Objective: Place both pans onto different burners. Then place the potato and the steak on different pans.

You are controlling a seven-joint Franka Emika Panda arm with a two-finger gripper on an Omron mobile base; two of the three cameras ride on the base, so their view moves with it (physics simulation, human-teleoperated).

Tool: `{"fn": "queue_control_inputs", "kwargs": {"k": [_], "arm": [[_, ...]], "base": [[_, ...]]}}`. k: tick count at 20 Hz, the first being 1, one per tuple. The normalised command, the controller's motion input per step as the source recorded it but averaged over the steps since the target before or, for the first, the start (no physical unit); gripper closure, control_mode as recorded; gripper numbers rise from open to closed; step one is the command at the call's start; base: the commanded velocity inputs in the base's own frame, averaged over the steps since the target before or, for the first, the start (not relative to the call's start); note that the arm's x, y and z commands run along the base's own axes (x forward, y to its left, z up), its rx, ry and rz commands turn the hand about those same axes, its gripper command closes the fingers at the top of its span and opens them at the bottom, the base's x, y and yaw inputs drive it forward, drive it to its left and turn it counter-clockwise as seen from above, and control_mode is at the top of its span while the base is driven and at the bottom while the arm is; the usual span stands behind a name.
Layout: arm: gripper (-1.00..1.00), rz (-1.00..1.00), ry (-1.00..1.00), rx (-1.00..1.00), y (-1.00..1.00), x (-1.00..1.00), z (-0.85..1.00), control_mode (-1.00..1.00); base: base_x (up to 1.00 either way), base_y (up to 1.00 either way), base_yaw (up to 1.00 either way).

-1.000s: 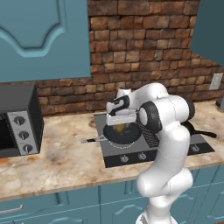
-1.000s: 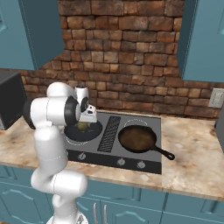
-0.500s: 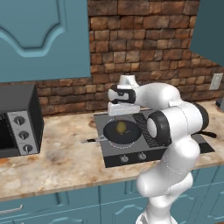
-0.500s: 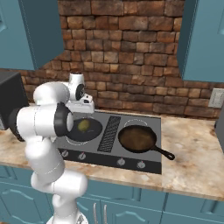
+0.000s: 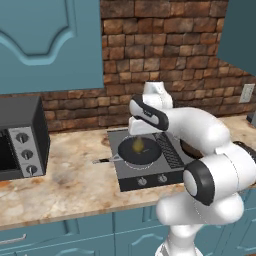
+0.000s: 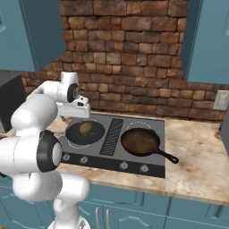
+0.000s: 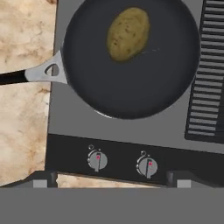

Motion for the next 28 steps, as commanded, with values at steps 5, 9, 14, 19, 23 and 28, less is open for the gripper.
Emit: {"fn": "queue_control_inputs", "kwargs": {"k": [5,9,14,19,23,28], "arm": [[-1.0,-0.01,0.0,0.0,-0.27,-0.3,0.23,-1.0],[-1.0,0.0,0.0,0.0,-0.46,-0.01,0.09,-1.0],[-1.0,0.0,0.0,0.0,0.0,0.0,0.0,1.0],[-1.0,0.0,0.0,0.0,0.0,0.0,0.0,1.0],[-1.0,0.0,0.0,0.0,0.0,0.0,0.0,1.0],[-1.0,0.0,0.0,0.0,0.0,0.0,0.0,1.0]], "base": [[0.0,0.0,0.0],[0.0,0.0,0.0],[-0.56,-0.68,0.0],[-0.68,-0.73,0.0],[-0.03,-0.92,-0.01],[0.0,-0.92,0.0]]}}
